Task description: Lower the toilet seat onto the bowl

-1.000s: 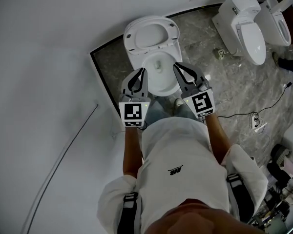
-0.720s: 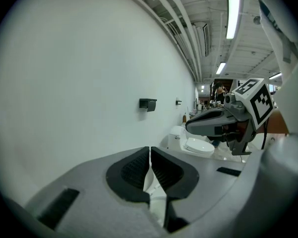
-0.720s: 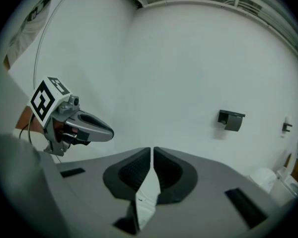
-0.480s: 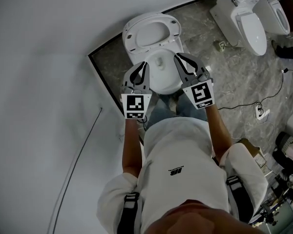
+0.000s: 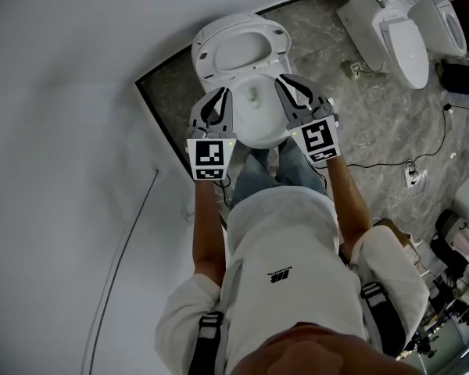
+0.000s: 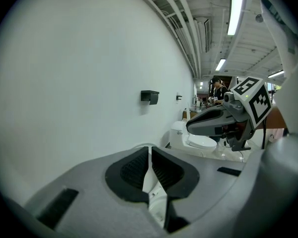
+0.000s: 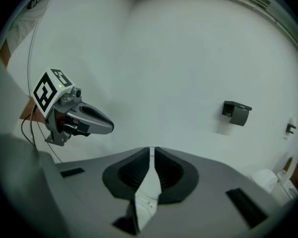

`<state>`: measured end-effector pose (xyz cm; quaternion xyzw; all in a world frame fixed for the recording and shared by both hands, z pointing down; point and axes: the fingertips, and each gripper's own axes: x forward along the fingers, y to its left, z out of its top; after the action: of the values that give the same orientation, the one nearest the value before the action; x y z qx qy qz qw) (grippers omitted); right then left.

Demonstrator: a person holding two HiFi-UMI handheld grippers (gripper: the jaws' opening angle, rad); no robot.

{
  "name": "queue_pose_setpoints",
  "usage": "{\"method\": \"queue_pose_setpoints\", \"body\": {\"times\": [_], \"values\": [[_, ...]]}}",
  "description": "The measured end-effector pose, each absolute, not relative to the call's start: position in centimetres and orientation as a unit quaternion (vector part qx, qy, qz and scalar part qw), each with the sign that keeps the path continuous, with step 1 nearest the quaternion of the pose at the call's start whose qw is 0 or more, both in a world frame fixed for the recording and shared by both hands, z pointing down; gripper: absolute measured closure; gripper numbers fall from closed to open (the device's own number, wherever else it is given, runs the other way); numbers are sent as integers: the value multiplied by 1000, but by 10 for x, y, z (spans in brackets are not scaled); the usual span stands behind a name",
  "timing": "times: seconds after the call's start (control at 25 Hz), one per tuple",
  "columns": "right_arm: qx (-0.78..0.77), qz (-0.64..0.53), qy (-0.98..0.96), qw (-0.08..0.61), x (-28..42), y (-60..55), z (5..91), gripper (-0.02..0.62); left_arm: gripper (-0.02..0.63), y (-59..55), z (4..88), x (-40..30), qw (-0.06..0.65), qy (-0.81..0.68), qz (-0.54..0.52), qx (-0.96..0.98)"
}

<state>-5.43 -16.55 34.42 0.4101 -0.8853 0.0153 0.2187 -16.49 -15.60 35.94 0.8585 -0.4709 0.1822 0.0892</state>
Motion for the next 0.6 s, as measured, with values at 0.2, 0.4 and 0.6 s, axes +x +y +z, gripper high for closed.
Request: {"method": "queue_pose_setpoints", "body": {"times": [0.2, 0.4, 0.6], "values": [[400, 20, -888, 226, -53, -185, 357, 560, 574, -172, 370, -165, 93, -476, 189, 854], [389, 22, -891, 232, -54, -202, 370, 560, 574, -187, 381, -164, 87, -483, 198, 849], [376, 23, -895, 240, -54, -215, 382, 560, 573, -200, 393, -160, 96, -486, 200, 845]]}}
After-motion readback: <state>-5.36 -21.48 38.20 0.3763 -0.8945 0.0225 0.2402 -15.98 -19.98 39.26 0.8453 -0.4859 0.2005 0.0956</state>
